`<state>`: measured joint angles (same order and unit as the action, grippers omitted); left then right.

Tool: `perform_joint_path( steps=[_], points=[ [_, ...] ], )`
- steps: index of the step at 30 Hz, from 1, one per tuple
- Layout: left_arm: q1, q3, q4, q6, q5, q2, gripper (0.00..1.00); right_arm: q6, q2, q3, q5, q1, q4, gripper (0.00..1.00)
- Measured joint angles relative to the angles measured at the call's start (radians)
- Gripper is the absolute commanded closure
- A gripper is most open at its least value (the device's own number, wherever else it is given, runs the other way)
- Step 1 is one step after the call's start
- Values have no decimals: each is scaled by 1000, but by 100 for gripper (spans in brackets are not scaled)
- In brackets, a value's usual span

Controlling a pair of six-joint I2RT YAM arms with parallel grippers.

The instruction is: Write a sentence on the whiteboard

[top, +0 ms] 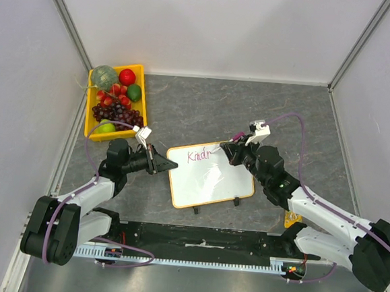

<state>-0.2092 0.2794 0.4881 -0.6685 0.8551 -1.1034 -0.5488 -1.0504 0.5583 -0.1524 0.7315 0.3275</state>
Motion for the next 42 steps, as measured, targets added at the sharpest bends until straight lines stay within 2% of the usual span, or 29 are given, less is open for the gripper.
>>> perform_joint_path(
  steps=[24,42],
  points=[
    [-1,0,0,1,0,0,98,0,77,-24,21,0,-68,100],
    [-2,0,-3,3,-1,0,98,-18,26,-13,12,0,-37,100]
  ],
)
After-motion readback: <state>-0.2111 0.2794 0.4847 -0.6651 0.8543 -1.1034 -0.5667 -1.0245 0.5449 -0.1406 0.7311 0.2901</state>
